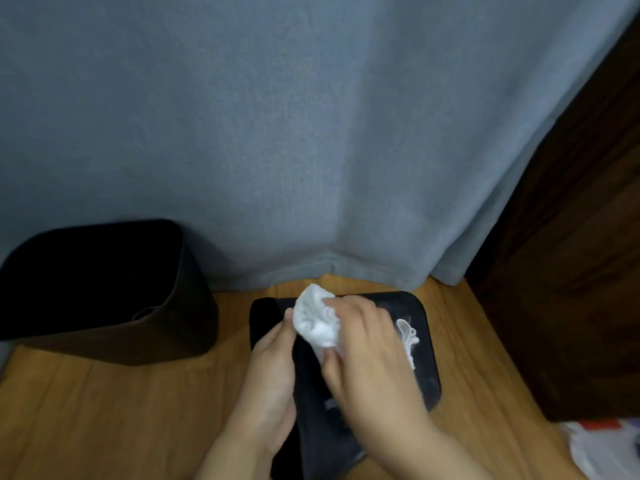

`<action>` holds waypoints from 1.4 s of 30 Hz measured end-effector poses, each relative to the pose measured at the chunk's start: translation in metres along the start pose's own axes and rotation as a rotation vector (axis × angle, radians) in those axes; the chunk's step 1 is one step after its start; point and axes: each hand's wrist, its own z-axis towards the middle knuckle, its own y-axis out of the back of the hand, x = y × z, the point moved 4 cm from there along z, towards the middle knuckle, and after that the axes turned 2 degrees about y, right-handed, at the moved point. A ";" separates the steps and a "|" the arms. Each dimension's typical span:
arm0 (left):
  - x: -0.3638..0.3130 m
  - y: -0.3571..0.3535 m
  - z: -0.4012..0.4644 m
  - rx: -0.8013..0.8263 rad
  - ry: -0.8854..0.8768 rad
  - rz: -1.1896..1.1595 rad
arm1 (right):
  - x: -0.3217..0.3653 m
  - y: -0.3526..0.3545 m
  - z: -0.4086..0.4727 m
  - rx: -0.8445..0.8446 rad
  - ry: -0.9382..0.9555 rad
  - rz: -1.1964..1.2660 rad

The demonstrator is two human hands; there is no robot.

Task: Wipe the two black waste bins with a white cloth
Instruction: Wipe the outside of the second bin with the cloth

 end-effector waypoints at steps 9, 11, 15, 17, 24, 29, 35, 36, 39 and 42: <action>-0.002 0.003 -0.003 -0.020 -0.026 -0.018 | -0.055 -0.014 0.006 -0.009 -0.105 -0.299; -0.002 0.005 -0.002 -0.027 -0.028 0.000 | -0.097 -0.007 0.002 0.008 -0.322 -0.265; -0.001 0.004 -0.001 -0.006 -0.022 0.037 | -0.113 -0.001 -0.003 -0.006 -0.316 -0.146; 0.000 0.003 0.001 -0.028 -0.028 0.050 | -0.073 -0.003 0.000 0.001 -0.144 -0.056; 0.001 0.013 0.000 -0.112 -0.072 0.134 | -0.092 -0.008 0.004 0.033 -0.311 -0.076; 0.007 0.011 0.001 -0.168 -0.150 0.174 | -0.076 -0.002 0.010 0.039 -0.310 -0.079; 0.010 0.020 0.008 -0.188 -0.086 0.157 | -0.011 -0.017 0.005 0.123 0.024 0.119; 0.009 0.021 0.007 -0.199 -0.088 0.145 | -0.028 -0.017 0.005 0.103 -0.032 0.094; 0.006 0.019 0.004 -0.215 -0.108 0.137 | -0.086 -0.010 0.000 0.050 -0.301 -0.005; 0.004 0.015 0.003 -0.208 -0.158 0.161 | -0.072 -0.006 0.002 0.049 -0.248 0.002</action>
